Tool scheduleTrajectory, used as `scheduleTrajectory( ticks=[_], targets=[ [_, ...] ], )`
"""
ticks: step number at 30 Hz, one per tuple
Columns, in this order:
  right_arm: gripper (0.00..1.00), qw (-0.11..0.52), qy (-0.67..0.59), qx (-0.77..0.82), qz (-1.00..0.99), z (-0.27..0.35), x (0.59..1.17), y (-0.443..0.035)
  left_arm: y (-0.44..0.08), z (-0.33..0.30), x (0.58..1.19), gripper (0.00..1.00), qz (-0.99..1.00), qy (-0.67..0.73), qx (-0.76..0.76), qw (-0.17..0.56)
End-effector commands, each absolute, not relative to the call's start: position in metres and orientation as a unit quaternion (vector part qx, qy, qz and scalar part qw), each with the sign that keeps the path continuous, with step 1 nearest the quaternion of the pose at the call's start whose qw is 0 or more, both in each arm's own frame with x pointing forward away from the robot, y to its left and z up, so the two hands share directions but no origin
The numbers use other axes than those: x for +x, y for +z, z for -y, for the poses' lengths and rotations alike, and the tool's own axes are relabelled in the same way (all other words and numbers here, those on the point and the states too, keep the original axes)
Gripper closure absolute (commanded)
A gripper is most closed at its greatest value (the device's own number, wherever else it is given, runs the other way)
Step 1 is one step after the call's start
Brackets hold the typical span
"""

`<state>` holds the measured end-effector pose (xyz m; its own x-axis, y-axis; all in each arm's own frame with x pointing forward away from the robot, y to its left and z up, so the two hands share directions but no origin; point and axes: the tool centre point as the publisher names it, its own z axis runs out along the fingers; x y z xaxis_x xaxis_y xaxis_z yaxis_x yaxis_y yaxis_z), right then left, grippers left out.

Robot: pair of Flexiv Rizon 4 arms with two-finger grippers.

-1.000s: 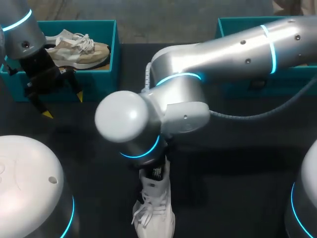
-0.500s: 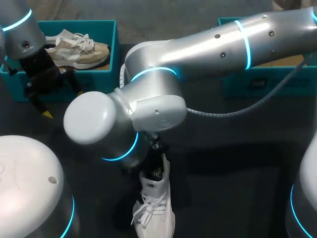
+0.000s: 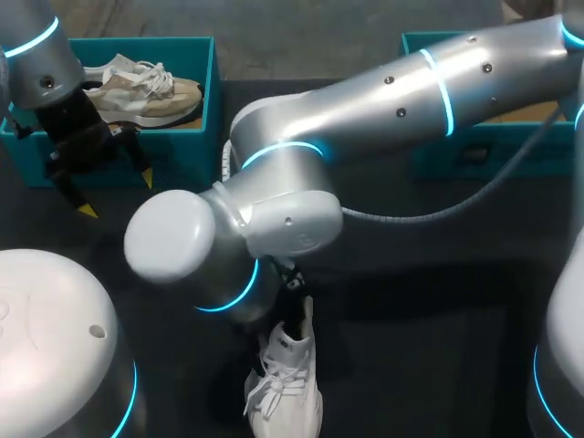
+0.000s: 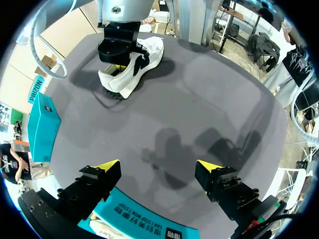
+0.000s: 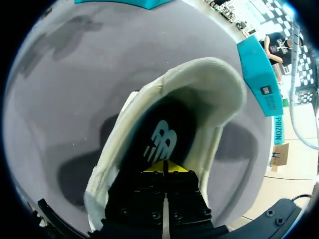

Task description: Take the shoe out of the shoebox, open the shoe tongue, remove and reinsert the insole, then place the shoe into the shoebox

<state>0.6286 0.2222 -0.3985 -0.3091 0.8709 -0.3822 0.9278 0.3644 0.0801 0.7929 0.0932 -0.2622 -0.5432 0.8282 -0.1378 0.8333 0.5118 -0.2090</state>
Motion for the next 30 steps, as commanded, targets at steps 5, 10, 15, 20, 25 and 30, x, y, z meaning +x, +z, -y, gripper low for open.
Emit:
scheduleTrajectory(
  ticks=[5,10,15,20,25,30],
  targets=[
    [1.00,0.154,0.001,0.734,-0.662,-0.214,0.635,-0.429,-0.262,-0.093,0.793,0.00,-0.869,-0.124,0.478,0.010],
    [1.00,0.119,0.060,0.723,-0.678,-0.218,0.636,-0.429,-0.262,-0.093,0.793,0.00,-0.869,-0.124,0.478,0.010],
    [1.00,0.089,0.112,0.698,-0.701,-0.226,0.640,-0.415,-0.262,-0.093,0.793,0.00,-0.869,-0.124,0.478,0.010],
    [1.00,0.088,0.127,0.688,-0.709,-0.229,0.643,-0.399,-0.262,-0.093,0.793,0.00,-0.869,-0.124,0.478,0.010],
    [1.00,0.150,0.106,0.698,-0.693,-0.226,0.642,-0.382,-0.262,-0.093,0.793,0.00,-0.869,-0.124,0.478,0.010],
    [1.00,0.171,0.083,0.703,-0.685,-0.224,0.650,-0.384,-0.262,-0.093,0.793,0.00,-0.869,-0.124,0.478,0.010]
  ],
)
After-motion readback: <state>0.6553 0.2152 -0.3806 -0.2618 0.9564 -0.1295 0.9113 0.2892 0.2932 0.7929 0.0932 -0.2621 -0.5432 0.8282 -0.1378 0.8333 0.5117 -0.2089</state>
